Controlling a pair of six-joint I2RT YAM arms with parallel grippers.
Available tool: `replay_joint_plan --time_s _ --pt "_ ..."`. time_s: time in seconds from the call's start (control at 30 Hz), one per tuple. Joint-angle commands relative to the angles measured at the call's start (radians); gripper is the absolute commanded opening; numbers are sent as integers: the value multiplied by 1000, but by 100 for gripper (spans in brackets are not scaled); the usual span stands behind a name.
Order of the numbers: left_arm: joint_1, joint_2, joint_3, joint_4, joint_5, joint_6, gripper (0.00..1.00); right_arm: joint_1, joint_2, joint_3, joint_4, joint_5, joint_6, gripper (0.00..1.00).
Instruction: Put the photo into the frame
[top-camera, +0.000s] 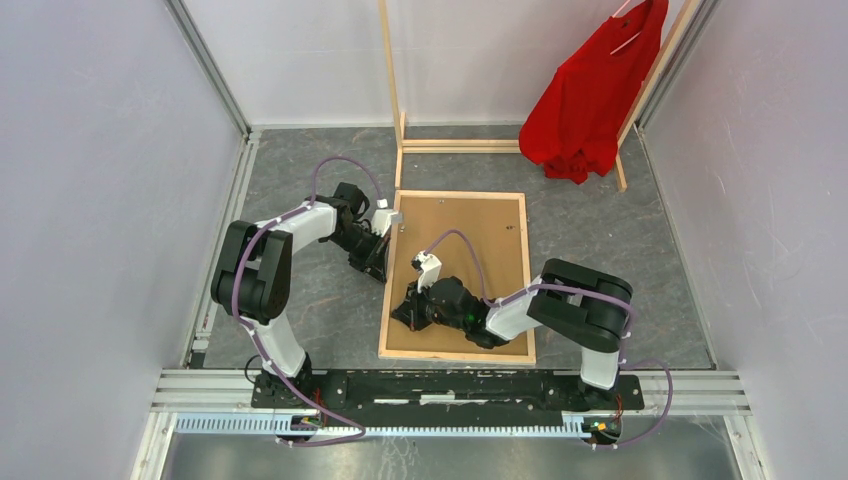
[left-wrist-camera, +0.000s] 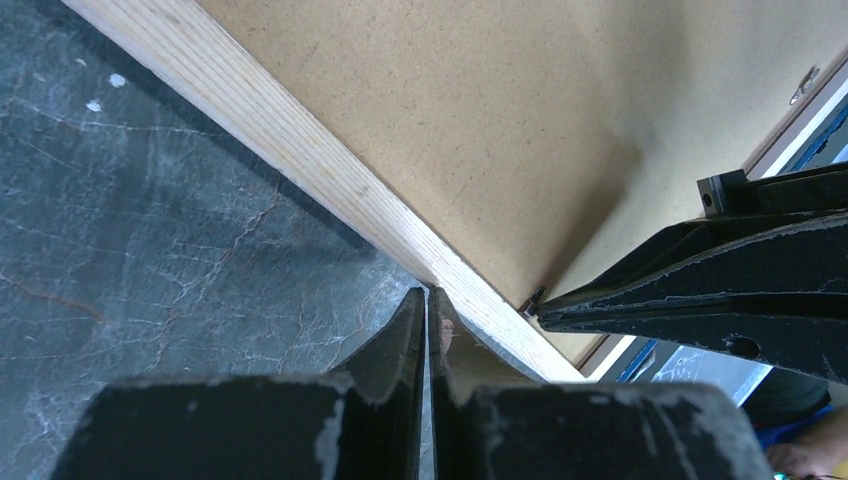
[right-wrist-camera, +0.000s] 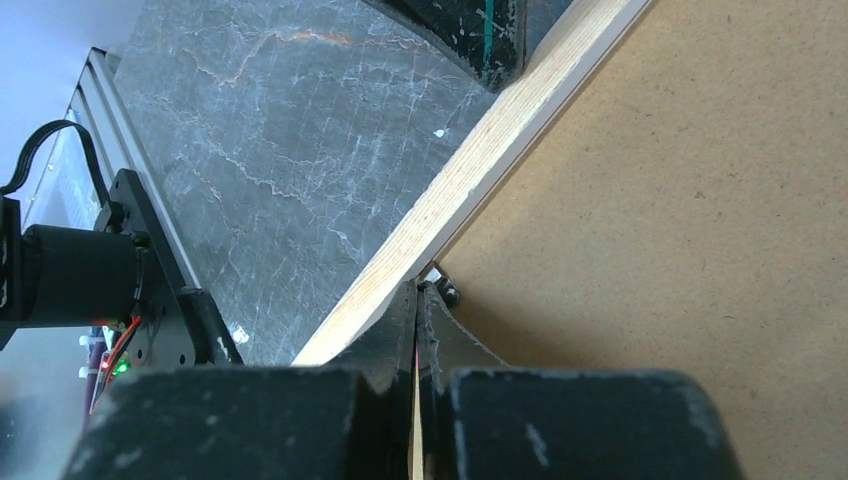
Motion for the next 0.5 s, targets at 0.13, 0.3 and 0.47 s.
replay_joint_plan --time_s 0.13,0.3,0.47 --pt "5 -33 85 -19 -18 13 14 -83 -170 -101 111 -11 -7 0" --pt "18 21 185 -3 -10 -40 28 -252 -233 -79 12 -37 -51 0" --pt "32 64 229 60 -40 -89 37 -368 -130 110 -160 -87 -126 0"
